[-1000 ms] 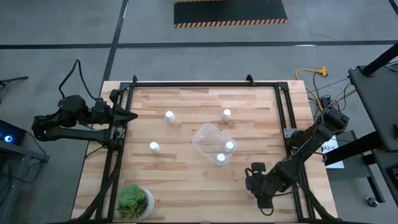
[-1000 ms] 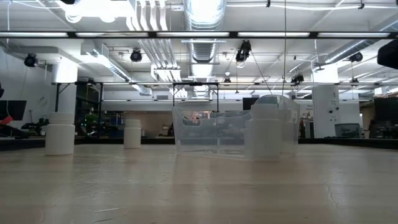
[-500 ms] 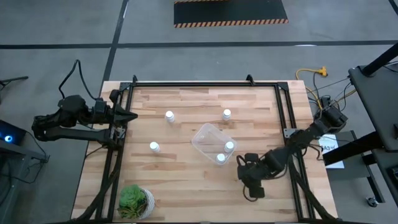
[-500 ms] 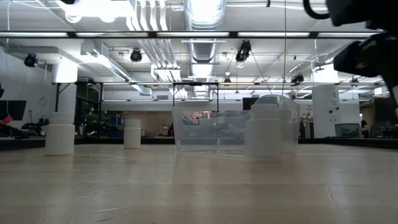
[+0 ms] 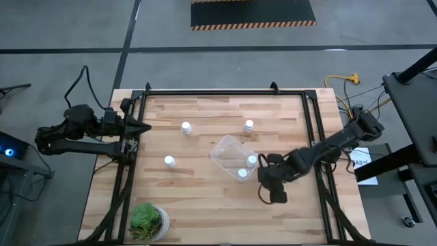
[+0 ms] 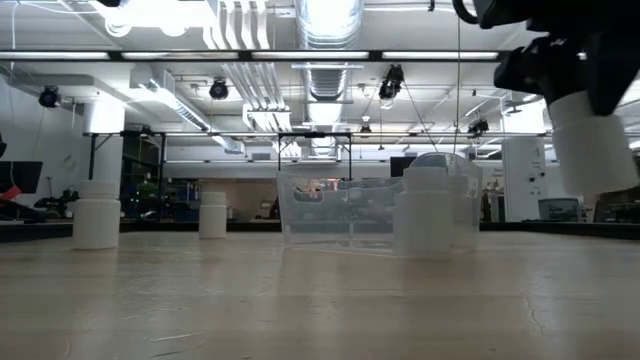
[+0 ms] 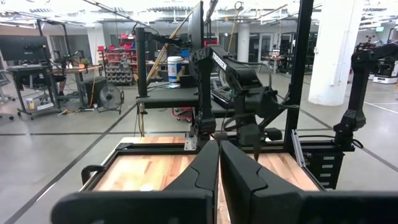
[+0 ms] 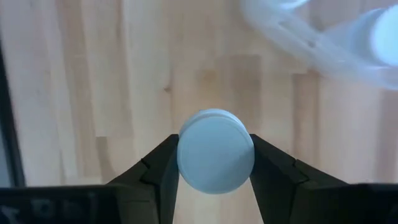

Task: Pick and place pill bottles into a basket
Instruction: Put the white pill bottle into the transparent bin

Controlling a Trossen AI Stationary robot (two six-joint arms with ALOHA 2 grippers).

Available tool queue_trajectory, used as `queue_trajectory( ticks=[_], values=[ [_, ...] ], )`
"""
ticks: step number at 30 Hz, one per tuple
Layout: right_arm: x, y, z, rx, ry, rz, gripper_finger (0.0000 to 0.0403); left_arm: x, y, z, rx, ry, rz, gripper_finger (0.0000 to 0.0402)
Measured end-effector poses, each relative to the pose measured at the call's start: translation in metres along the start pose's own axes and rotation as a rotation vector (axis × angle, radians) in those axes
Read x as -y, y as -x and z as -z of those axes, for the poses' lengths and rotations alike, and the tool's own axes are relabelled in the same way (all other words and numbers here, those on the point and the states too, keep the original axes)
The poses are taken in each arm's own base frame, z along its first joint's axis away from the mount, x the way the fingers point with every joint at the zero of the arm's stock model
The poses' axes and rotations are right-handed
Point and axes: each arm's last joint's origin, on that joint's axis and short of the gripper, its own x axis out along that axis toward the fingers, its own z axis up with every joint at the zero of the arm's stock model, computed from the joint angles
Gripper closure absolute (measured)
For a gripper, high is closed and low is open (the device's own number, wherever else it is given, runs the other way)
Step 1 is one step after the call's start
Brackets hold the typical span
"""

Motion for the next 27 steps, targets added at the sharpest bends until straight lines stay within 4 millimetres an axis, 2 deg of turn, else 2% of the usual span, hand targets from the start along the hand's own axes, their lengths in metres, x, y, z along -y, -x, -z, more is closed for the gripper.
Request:
queue_trajectory(
  ticks=[9, 20, 27],
  values=[
    [0.027, 0.025, -0.026, 0.074, 0.028, 0.031, 0.0257, 0.000, 0.000, 0.000, 0.000, 0.000, 0.001, 0.0402],
    [0.064, 0.052, -0.048, 0.118, 0.050, 0.070, 0.0257, 0.000, 0.000, 0.000, 0.000, 0.000, 0.001, 0.0402],
    [0.086, 0.055, -0.060, 0.128, 0.039, 0.094, 0.0257, 0.000, 0.000, 0.000, 0.000, 0.000, 0.000, 0.0402]
  ],
)
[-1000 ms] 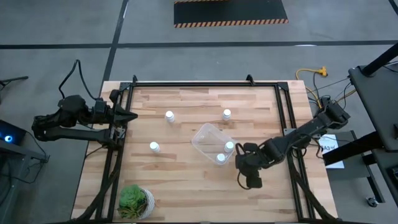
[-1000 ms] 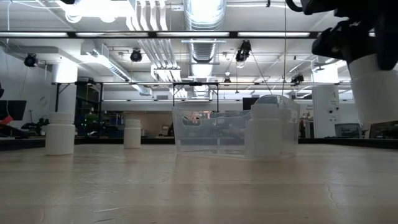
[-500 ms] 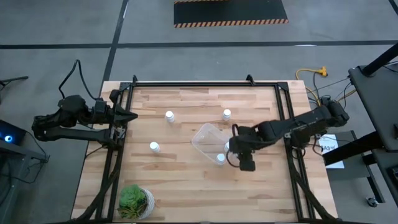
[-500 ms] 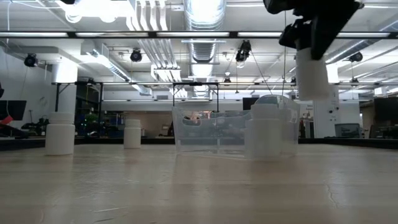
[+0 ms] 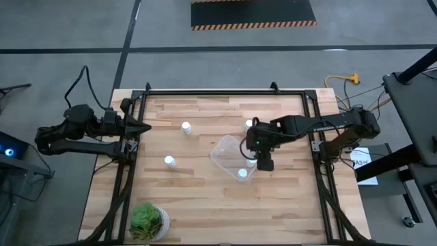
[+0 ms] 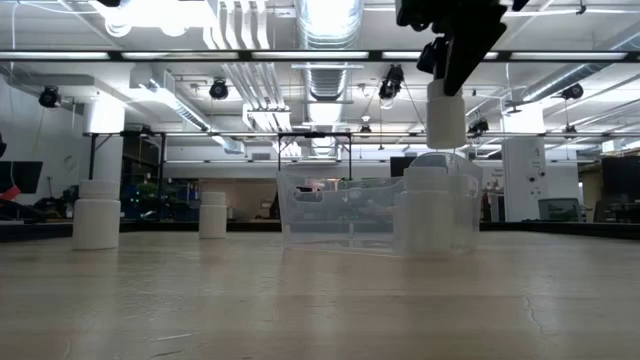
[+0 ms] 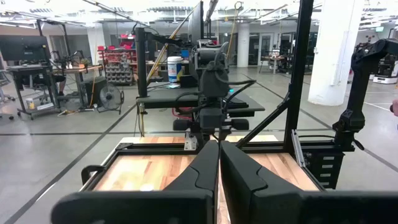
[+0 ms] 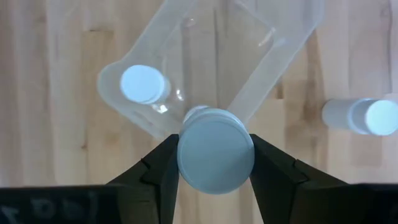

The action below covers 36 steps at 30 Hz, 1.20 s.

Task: Pick and place pill bottles into a basket
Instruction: Put the white pill bottle into the transparent bin

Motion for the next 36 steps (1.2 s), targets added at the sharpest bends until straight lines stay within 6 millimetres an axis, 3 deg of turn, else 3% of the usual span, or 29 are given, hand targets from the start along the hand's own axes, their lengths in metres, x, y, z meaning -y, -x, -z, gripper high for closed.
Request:
queue_trajectory(
  ticks=[8, 15, 24, 36],
  values=[
    [0.008, -0.013, -0.027, -0.002, 0.028, 0.012, 0.0257, 0.000, 0.000, 0.000, 0.000, 0.000, 0.000, 0.0402],
    [0.007, -0.036, -0.041, -0.036, 0.077, 0.016, 0.0257, 0.000, 0.000, 0.000, 0.000, 0.000, 0.000, 0.0402],
    [0.011, -0.052, -0.045, 0.012, 0.078, 0.020, 0.0257, 0.000, 0.000, 0.000, 0.000, 0.000, 0.000, 0.0402],
    [0.013, -0.079, -0.027, -0.029, 0.051, 0.023, 0.0257, 0.000, 0.000, 0.000, 0.000, 0.000, 0.000, 0.0402]
  ],
)
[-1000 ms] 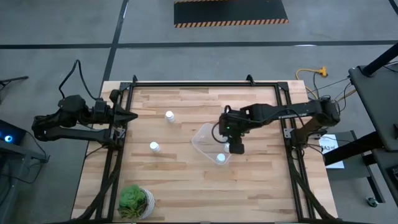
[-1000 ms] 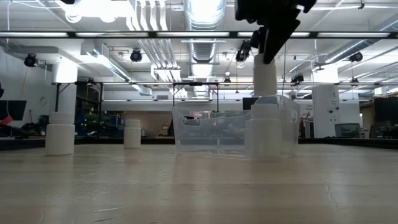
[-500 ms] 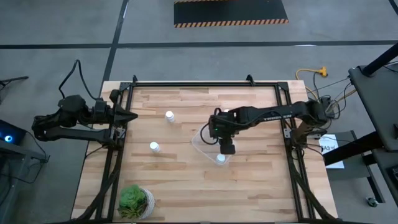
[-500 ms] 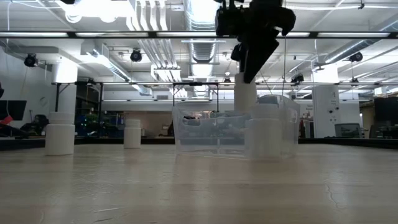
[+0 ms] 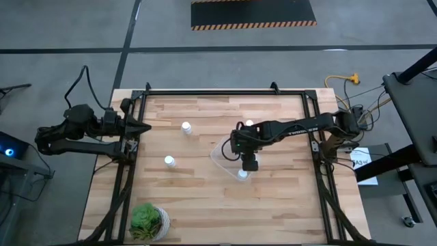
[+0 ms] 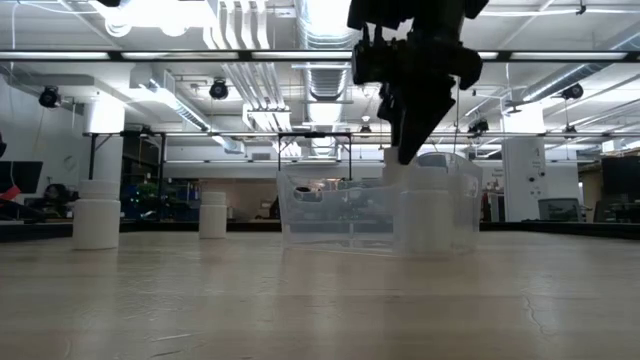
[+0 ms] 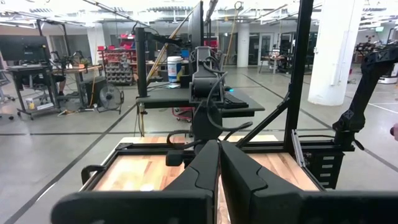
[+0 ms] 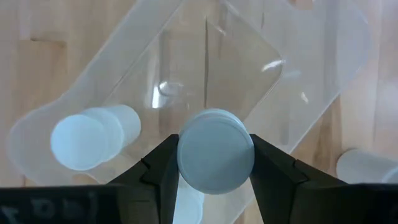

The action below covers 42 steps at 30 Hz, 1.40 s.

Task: Pick and place pill bottles into a basket
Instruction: Put the white pill bottle into the transparent bin

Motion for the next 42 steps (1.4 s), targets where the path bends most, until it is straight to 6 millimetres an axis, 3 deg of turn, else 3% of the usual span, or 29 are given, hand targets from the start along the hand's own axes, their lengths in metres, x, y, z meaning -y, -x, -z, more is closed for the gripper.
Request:
queue_trajectory(
  ticks=[42],
  values=[
    [0.001, -0.013, 0.008, -0.006, -0.009, 0.043, 0.0257, 0.000, 0.000, 0.000, 0.000, 0.000, 0.000, 0.0402]
  ],
)
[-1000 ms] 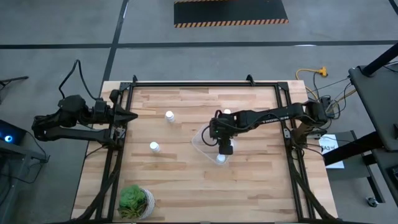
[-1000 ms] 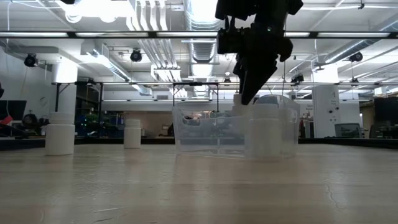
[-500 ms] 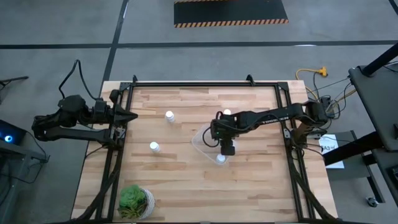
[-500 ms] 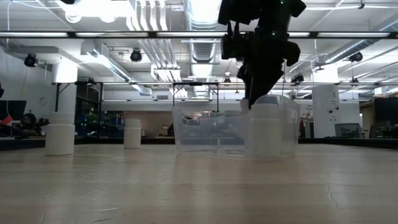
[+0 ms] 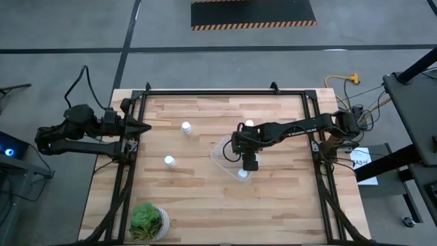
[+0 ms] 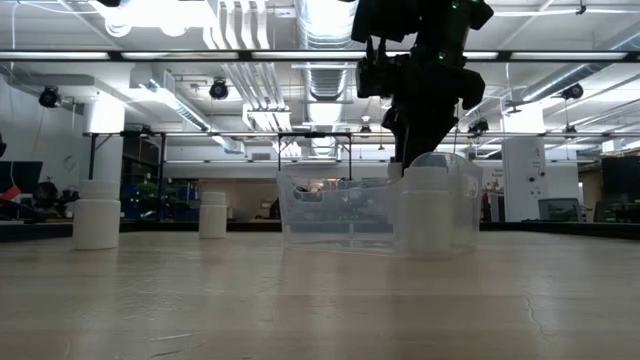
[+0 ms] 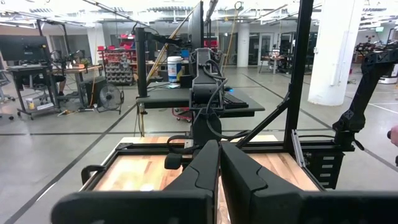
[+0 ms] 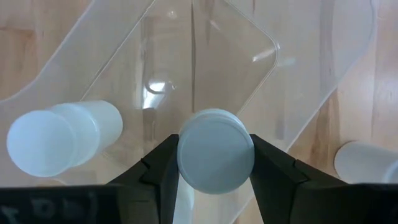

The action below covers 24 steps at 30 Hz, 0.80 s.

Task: Pick and place pill bottles into a basket
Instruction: Put the white pill bottle into the transparent bin

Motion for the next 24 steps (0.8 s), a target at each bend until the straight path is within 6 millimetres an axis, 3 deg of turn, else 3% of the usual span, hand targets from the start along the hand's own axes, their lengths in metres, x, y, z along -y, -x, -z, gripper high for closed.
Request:
queue_trajectory(
  ticks=[6, 16, 24],
  values=[
    [0.0000, 0.0000, -0.0003, 0.003, 0.000, 0.001, 0.0231, 0.0000, 0.0000, 0.0000, 0.000, 0.000, 0.000, 0.0402],
    [0.0000, 0.0002, -0.0009, 0.008, 0.000, 0.001, 0.0236, 0.0000, 0.0000, -0.0001, 0.000, 0.000, 0.000, 0.0402],
    [0.0000, 0.0002, -0.0011, 0.010, -0.017, 0.001, 0.0216, 0.0000, 0.0001, 0.0000, 0.000, 0.000, 0.000, 0.0402]
  ],
)
